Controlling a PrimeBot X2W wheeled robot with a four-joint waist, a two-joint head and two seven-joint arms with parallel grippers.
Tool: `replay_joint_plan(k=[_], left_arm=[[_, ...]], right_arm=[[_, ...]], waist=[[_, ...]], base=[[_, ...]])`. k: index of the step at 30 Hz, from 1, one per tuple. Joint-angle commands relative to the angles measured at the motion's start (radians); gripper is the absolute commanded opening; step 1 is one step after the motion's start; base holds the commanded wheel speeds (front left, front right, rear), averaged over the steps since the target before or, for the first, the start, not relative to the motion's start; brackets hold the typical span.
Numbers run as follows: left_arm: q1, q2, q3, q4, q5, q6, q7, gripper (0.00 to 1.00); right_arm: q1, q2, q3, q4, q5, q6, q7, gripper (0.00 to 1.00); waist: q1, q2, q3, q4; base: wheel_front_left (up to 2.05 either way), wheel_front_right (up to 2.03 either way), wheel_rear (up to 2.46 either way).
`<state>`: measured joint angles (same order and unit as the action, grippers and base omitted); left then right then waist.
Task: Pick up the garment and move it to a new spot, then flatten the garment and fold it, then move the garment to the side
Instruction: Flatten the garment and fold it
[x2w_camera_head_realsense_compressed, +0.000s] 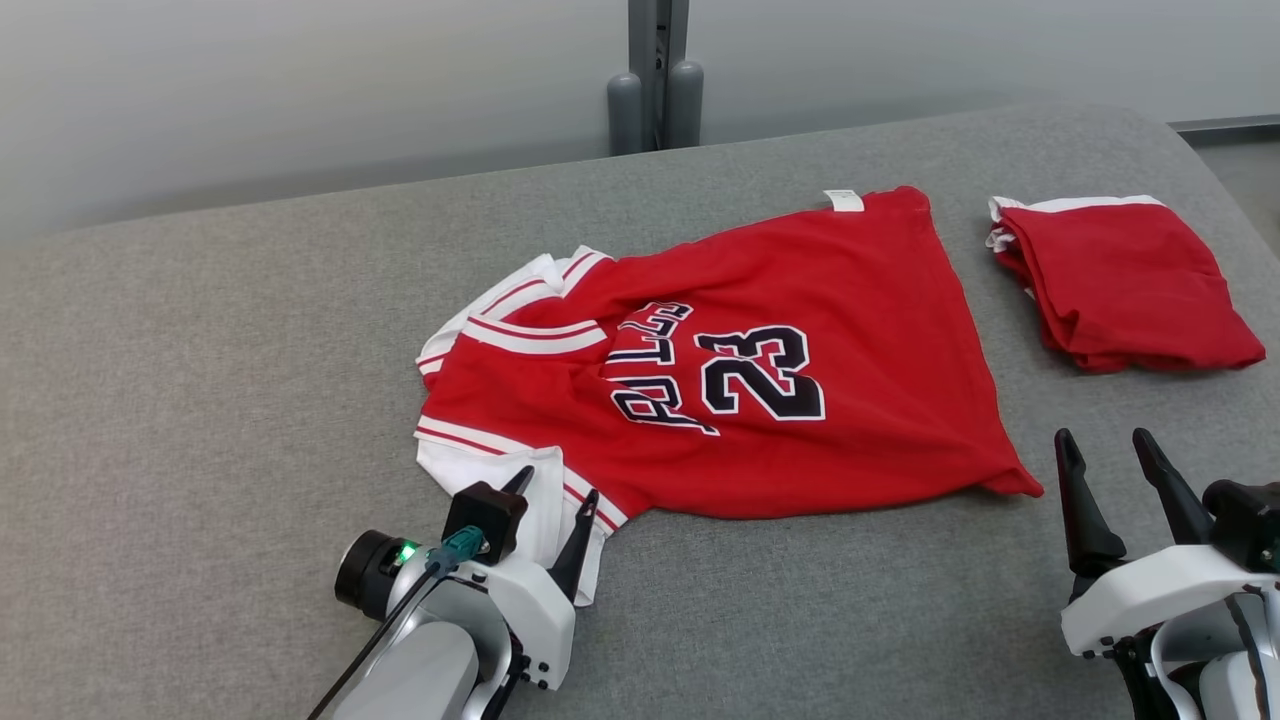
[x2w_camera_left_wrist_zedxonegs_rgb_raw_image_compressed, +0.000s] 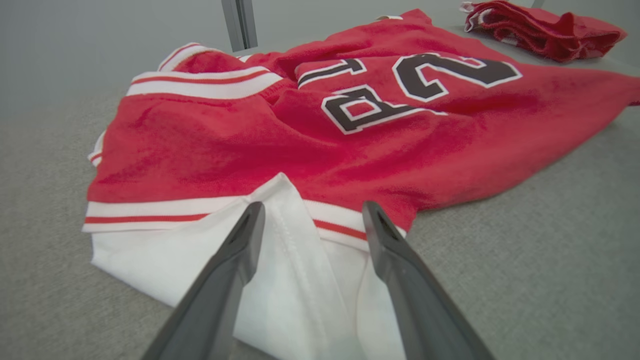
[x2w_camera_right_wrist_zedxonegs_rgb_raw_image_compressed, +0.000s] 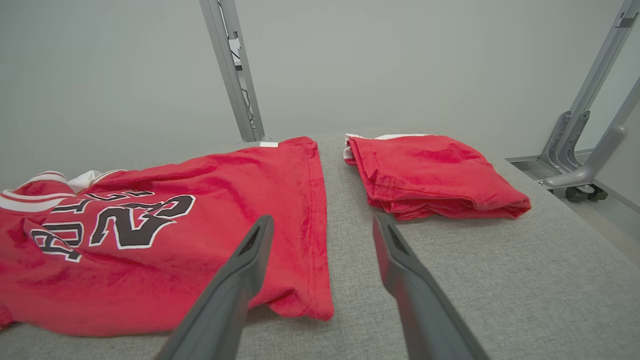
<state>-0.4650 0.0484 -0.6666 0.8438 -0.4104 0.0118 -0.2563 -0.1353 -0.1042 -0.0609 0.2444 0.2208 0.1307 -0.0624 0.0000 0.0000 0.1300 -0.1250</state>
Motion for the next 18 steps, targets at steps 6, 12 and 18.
replay_joint_plan(k=[6,12,18], left_arm=[[-0.044,0.005,-0.042,0.072,-0.049,0.044,-0.006,0.98],[-0.066,0.005,-0.078,0.105,-0.094,0.063,-0.007,0.28],[-0.078,0.005,-0.08,0.077,-0.127,0.079,-0.01,0.0]], right_arm=[[-0.015,-0.004,-0.012,0.021,0.0,0.0,-0.022,1.0],[-0.027,0.003,-0.011,0.036,-0.001,0.0,-0.041,1.0],[-0.036,0.002,-0.011,0.048,0.006,0.0,-0.051,1.0]], waist=[[0.0,0.0,0.004,-0.007],[0.0,0.0,0.008,0.012],[0.0,0.0,0.01,0.041]], base=[[0.0,0.0,0.0],[0.0,0.0,0.0],[0.0,0.0,0.0]])
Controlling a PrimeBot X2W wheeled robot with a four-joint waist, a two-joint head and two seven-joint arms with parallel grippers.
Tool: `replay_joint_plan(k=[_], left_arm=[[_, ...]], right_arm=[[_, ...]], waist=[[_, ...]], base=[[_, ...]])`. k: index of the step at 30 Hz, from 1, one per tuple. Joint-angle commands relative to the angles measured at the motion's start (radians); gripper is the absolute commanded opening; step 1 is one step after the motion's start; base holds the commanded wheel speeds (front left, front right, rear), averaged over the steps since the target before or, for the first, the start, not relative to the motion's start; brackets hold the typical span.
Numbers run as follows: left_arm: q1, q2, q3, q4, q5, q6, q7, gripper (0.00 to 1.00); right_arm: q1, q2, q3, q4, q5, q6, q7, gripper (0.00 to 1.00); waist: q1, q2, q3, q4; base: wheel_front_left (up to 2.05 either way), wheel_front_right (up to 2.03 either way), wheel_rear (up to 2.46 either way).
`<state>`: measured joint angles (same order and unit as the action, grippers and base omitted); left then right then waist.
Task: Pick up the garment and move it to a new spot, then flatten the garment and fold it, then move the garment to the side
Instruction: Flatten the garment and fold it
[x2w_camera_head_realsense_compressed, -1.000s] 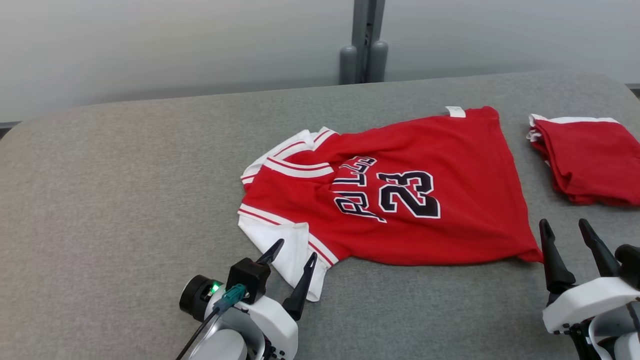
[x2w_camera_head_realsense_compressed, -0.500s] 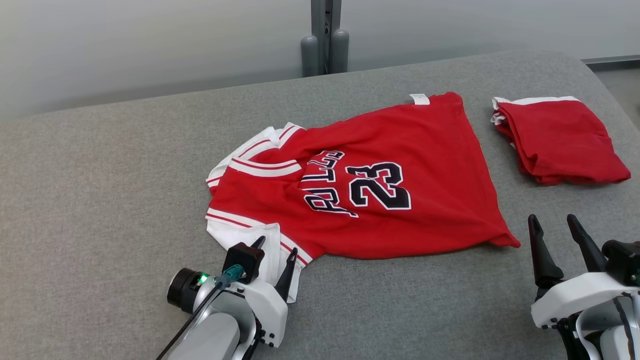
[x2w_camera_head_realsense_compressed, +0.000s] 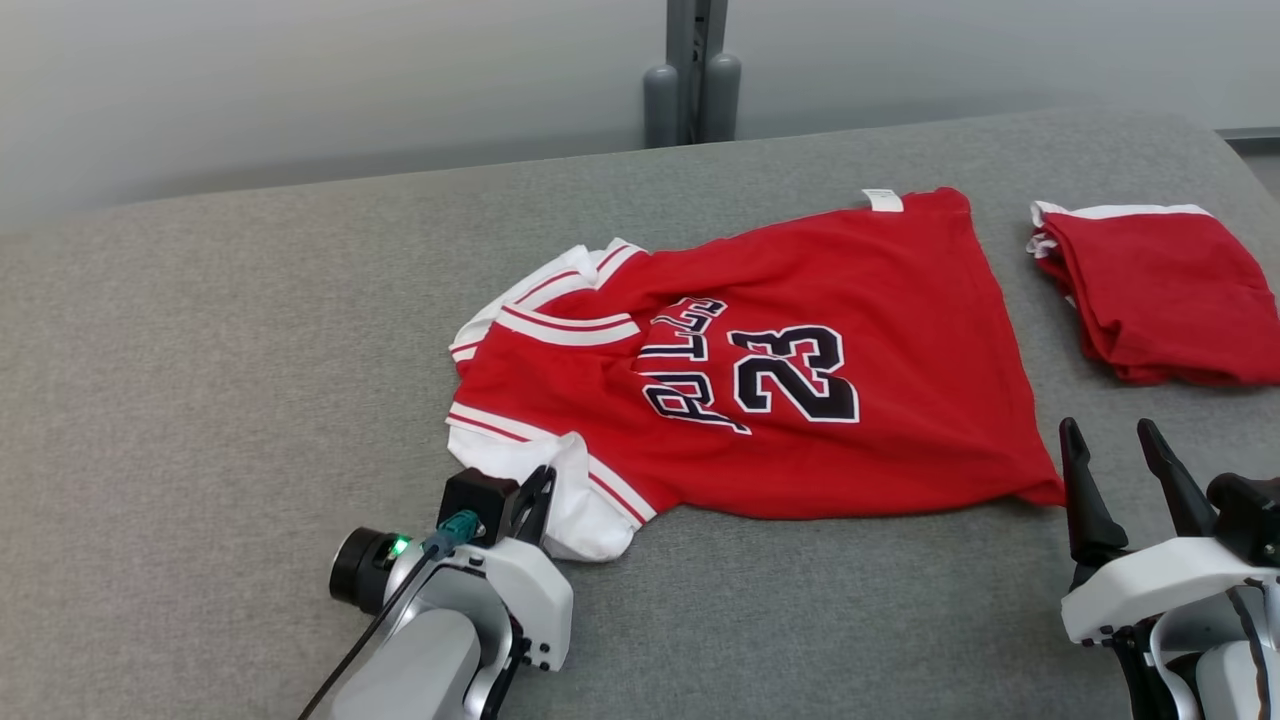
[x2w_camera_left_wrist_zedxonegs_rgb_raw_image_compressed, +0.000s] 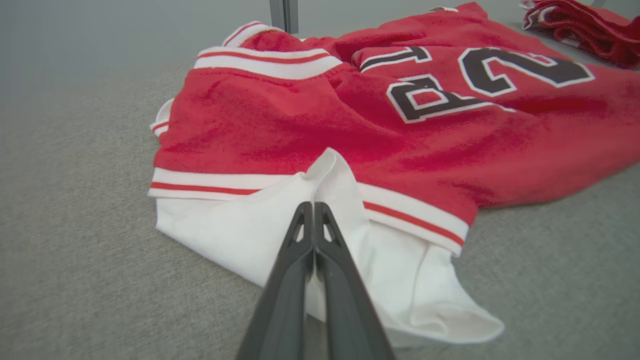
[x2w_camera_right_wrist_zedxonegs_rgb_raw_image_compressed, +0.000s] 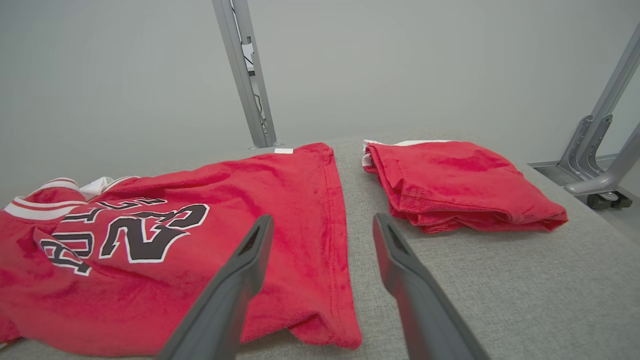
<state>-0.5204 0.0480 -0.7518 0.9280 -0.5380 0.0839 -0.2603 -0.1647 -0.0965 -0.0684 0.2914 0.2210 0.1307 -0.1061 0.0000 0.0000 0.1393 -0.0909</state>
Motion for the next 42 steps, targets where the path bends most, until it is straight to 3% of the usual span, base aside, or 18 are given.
replay_joint_plan(k=[1,14,15,16,18,20,35,42], left_arm=[[-0.019,0.005,0.011,-0.023,-0.001,0.01,-0.006,0.0],[0.225,0.056,0.199,-0.309,0.074,0.056,-0.006,0.0],[0.243,0.058,0.211,-0.32,0.074,0.056,-0.006,0.08],[0.259,0.058,0.222,-0.325,0.075,0.055,-0.006,0.25],[0.284,0.057,0.241,-0.329,0.077,0.052,-0.006,0.46],[0.303,0.053,0.257,-0.324,0.073,0.049,-0.006,1.0],[0.357,0.056,0.412,-0.337,0.09,0.042,-0.006,1.0],[0.267,0.063,0.403,-0.351,0.153,0.009,-0.006,1.0]], right_arm=[[-0.006,-0.007,-0.007,0.002,0.006,0.0,-0.011,1.0],[0.025,-0.008,-0.039,0.002,0.007,0.0,-0.018,1.0],[0.025,-0.007,-0.04,0.002,0.007,0.0,-0.017,1.0],[0.024,-0.006,-0.038,0.001,0.008,0.0,-0.017,1.0],[0.021,-0.004,-0.035,0.002,0.008,0.0,-0.014,1.0],[0.017,-0.003,-0.032,0.002,0.01,0.0,-0.012,1.0],[0.027,-0.004,-0.043,0.005,0.016,0.0,-0.018,1.0],[0.013,0.002,-0.033,0.0,0.016,0.0,-0.014,1.0]], waist=[[0.0,0.0,0.0,0.013],[0.0,0.0,-0.013,0.107],[0.0,0.0,-0.014,0.114],[0.0,0.0,-0.015,0.119],[0.0,0.0,-0.016,0.126],[0.0,0.0,-0.017,0.131],[0.0,0.0,-0.02,0.115],[0.0,0.0,-0.013,0.07]], base=[[0.0,0.0,0.0],[0.0,0.0,0.0],[0.0,0.0,0.0],[0.0,0.0,0.0],[0.0,0.0,0.0],[0.0,0.0,0.0],[0.0,0.0,0.0],[0.0,0.0,0.0]])
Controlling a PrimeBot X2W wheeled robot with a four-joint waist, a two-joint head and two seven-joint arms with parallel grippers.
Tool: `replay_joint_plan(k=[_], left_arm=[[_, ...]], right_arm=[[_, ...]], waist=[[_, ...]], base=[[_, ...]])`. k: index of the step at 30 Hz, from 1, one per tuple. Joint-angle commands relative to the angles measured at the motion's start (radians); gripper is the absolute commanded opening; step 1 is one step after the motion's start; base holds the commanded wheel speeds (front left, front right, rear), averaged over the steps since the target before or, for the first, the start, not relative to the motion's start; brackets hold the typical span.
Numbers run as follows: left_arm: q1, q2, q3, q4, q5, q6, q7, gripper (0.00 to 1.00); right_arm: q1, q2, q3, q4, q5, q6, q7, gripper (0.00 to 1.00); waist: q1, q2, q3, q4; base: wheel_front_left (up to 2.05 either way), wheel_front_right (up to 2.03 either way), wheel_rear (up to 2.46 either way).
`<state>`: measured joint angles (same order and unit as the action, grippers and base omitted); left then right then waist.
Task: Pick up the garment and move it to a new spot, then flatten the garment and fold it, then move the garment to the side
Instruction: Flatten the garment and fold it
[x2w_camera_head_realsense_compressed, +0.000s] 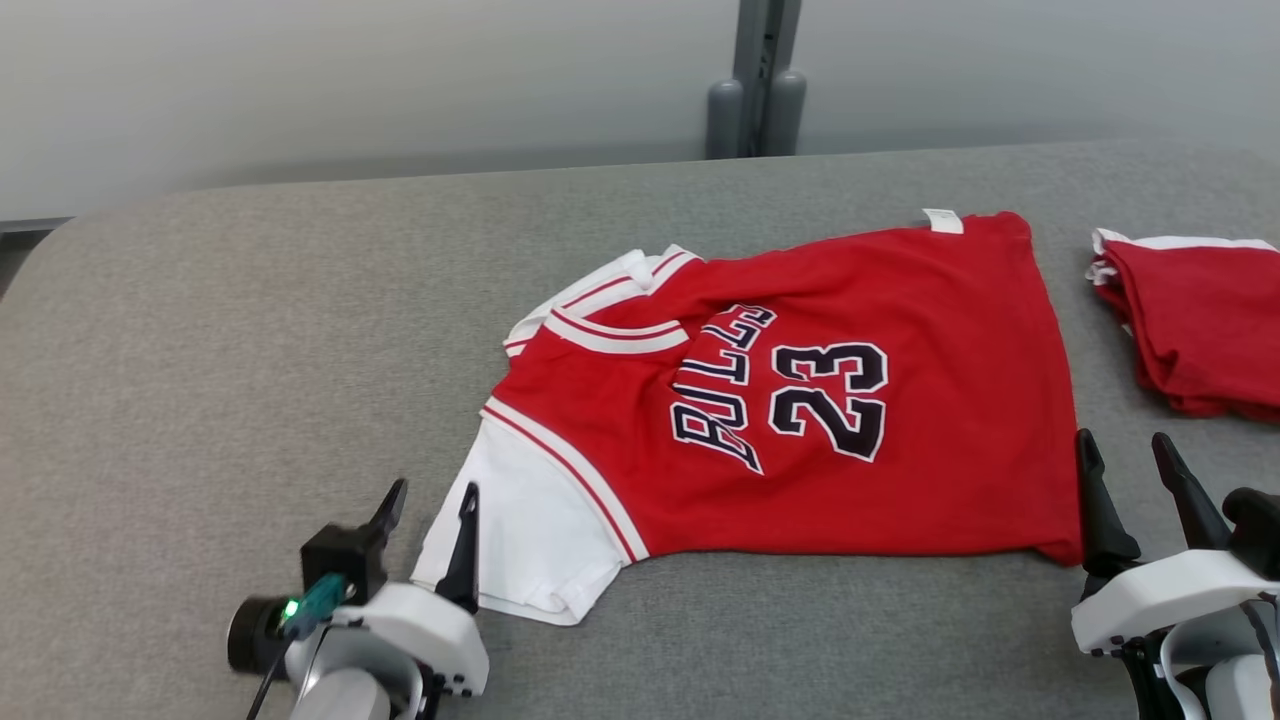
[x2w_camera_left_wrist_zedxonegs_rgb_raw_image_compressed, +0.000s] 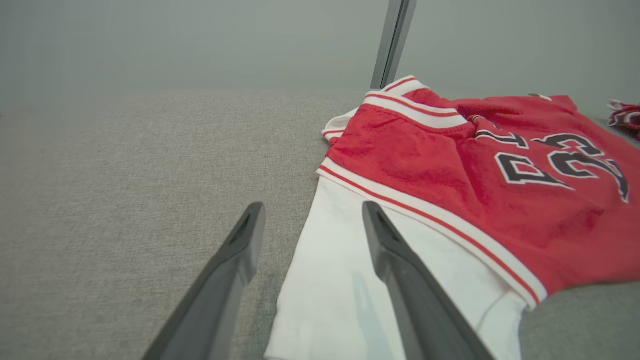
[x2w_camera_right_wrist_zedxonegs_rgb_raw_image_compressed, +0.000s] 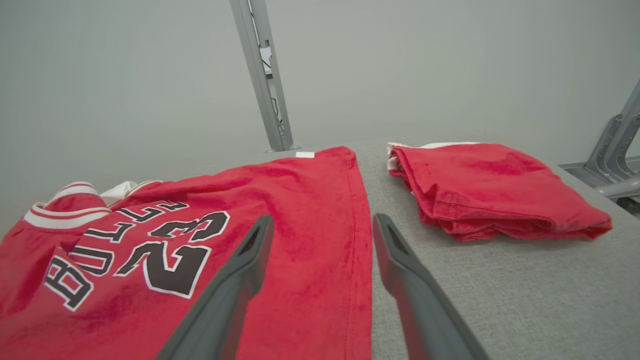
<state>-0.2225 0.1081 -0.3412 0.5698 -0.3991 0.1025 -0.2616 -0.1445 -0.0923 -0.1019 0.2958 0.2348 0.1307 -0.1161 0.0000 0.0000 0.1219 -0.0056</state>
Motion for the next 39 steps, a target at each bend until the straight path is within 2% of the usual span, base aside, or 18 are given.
replay_joint_plan(k=[1,7,11,17,23,24,25,27,33,39], left_arm=[[-0.052,0.004,-0.016,0.018,0.023,-0.018,-0.005,1.0],[-0.198,0.007,-0.058,0.129,0.049,-0.066,0.039,1.0],[-0.276,0.023,-0.056,0.226,0.046,-0.074,0.076,1.0],[-0.334,0.048,-0.038,0.34,0.032,-0.06,0.111,1.0],[-0.36,0.041,-0.04,0.421,0.012,-0.093,0.111,1.0],[-0.364,0.037,-0.041,0.432,0.009,-0.094,0.108,0.92],[-0.368,0.033,-0.044,0.441,0.009,-0.097,0.105,0.51],[-0.377,0.023,-0.048,0.455,0.009,-0.103,0.094,0.0],[-0.404,0.022,-0.049,0.474,0.002,-0.108,0.056,0.0],[-0.392,0.056,-0.01,0.469,-0.024,-0.081,0.022,0.0]], right_arm=[[-0.009,-0.001,0.003,-0.005,0.003,0.0,-0.003,1.0],[-0.021,0.001,0.01,-0.007,0.002,0.0,0.0,1.0],[-0.024,0.002,0.007,-0.01,0.001,0.0,-0.003,1.0],[-0.025,0.003,0.005,-0.013,0.005,0.0,-0.01,1.0],[-0.028,0.007,-0.001,-0.01,0.004,0.0,-0.012,1.0],[-0.03,0.008,0.0,-0.01,0.003,0.0,-0.012,1.0],[-0.032,0.008,0.002,-0.009,0.003,0.0,-0.012,1.0],[-0.035,0.009,0.006,-0.007,0.005,0.0,-0.012,1.0],[-0.018,0.005,-0.003,0.0,0.001,0.0,-0.001,1.0],[0.015,0.009,-0.045,0.02,-0.02,0.0,0.039,1.0]], waist=[[0.0,0.0,0.007,-0.025],[0.0,0.0,0.037,-0.091],[0.0,0.0,0.064,-0.134],[0.0,0.0,0.09,-0.17],[0.0,0.0,0.103,-0.175],[0.0,0.0,0.102,-0.173],[0.0,0.0,0.102,-0.172],[0.0,0.0,0.1,-0.167],[0.0,0.0,0.089,-0.139],[0.0,0.0,0.081,-0.106]], base=[[0.0,0.0,0.0],[0.0,0.0,0.0],[0.0,0.0,0.0],[0.0,0.0,0.0],[0.0,0.0,0.0],[0.0,0.0,0.0],[0.0,0.0,0.0],[0.0,0.0,0.0],[0.0,0.0,0.0],[0.0,0.0,0.0]])
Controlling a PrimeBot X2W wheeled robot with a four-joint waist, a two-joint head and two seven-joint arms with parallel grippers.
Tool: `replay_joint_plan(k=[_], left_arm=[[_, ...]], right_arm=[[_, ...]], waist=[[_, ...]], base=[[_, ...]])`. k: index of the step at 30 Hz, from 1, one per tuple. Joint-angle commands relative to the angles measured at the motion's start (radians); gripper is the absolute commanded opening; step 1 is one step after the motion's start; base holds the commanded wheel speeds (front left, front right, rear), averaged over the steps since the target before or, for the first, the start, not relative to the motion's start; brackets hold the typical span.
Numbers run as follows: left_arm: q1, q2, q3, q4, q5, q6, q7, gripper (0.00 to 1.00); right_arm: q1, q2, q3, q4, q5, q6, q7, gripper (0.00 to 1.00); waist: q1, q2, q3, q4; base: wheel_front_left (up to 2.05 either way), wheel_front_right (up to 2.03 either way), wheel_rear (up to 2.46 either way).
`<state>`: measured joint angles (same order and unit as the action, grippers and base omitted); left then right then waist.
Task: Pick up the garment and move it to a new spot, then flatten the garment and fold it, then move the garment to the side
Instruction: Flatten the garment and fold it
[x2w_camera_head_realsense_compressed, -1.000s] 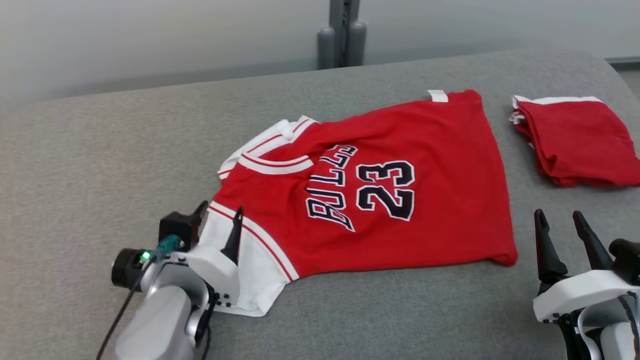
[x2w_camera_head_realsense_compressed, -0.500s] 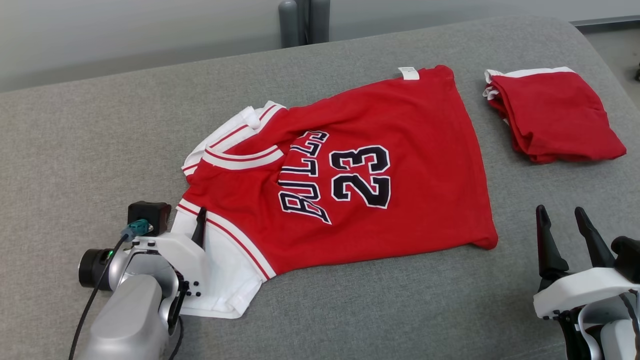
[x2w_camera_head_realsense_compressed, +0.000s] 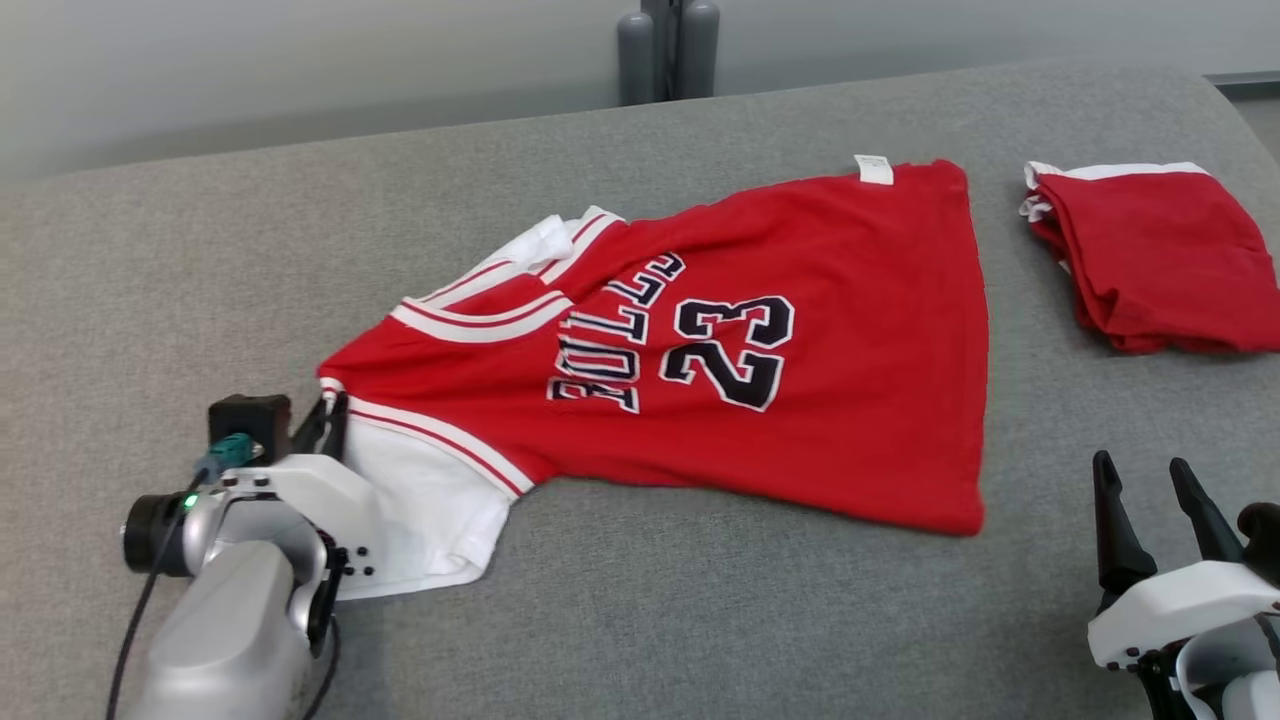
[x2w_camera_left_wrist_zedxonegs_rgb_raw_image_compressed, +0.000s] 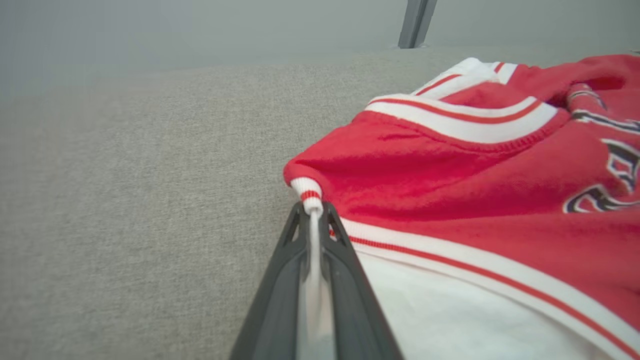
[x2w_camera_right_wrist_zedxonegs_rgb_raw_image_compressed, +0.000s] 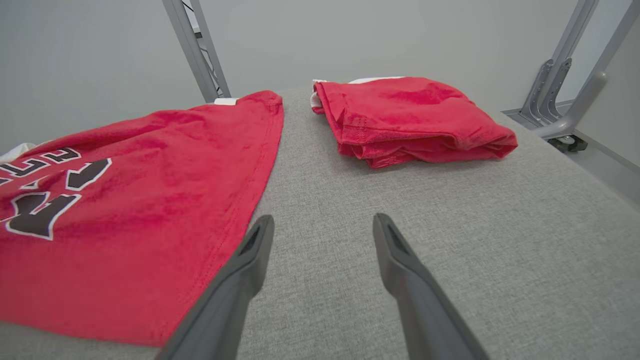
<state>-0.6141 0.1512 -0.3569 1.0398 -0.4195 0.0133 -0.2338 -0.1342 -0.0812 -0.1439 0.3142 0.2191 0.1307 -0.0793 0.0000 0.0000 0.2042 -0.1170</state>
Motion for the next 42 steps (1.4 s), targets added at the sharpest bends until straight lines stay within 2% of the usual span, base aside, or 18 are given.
replay_joint_plan(k=[1,7,12,13,14,15,16,23,31,42], left_arm=[[0.008,0.019,0.013,-0.002,-0.009,0.011,-0.008,0.0],[0.049,0.046,0.047,-0.007,-0.04,0.024,-0.023,0.0],[0.081,0.04,0.051,-0.016,-0.047,0.025,-0.026,0.0],[0.09,0.034,0.053,-0.032,-0.047,0.027,-0.03,0.32],[0.096,0.03,0.053,-0.042,-0.045,0.028,-0.03,0.54],[0.102,0.025,0.053,-0.055,-0.043,0.029,-0.031,0.91],[0.107,0.021,0.054,-0.072,-0.039,0.031,-0.032,1.0],[0.175,0.001,0.08,-0.243,-0.005,0.05,-0.032,1.0],[0.314,-0.019,0.122,-0.439,0.042,0.067,-0.032,1.0],[0.402,-0.04,0.145,-0.518,0.06,0.071,-0.032,1.0]], right_arm=[[0.013,-0.001,-0.007,0.002,-0.007,0.0,0.005,1.0],[0.033,0.005,-0.011,0.006,-0.011,0.0,0.011,1.0],[0.024,0.009,0.027,0.015,0.0,0.0,0.008,1.0],[0.009,0.006,0.049,0.022,-0.001,0.0,0.011,1.0],[-0.002,0.004,0.059,0.027,0.002,0.0,0.013,1.0],[-0.011,0.001,0.07,0.035,0.008,0.0,0.017,1.0],[-0.02,-0.002,0.079,0.045,0.012,0.0,0.022,1.0],[-0.06,-0.015,0.143,0.105,0.041,0.0,0.067,1.0],[-0.012,-0.001,0.211,0.11,0.096,0.0,0.049,1.0],[0.029,0.015,0.28,0.085,0.13,0.0,0.065,1.0]], waist=[[0.0,0.0,-0.003,0.009],[0.0,0.0,-0.009,0.023],[0.0,0.0,-0.017,0.03],[0.0,0.0,-0.02,0.032],[0.0,0.0,-0.022,0.035],[0.0,0.0,-0.024,0.038],[0.0,0.0,-0.026,0.042],[0.0,0.0,-0.026,0.08],[0.0,0.0,-0.025,0.113],[0.0,0.0,-0.035,0.121]], base=[[0.0,0.0,0.0],[0.0,0.0,0.0],[0.0,0.0,0.0],[0.0,0.0,0.0],[0.0,0.0,0.0],[0.0,0.0,0.0],[0.0,0.0,0.0],[0.0,0.0,0.0],[0.0,0.0,0.0],[0.0,0.0,0.0]])
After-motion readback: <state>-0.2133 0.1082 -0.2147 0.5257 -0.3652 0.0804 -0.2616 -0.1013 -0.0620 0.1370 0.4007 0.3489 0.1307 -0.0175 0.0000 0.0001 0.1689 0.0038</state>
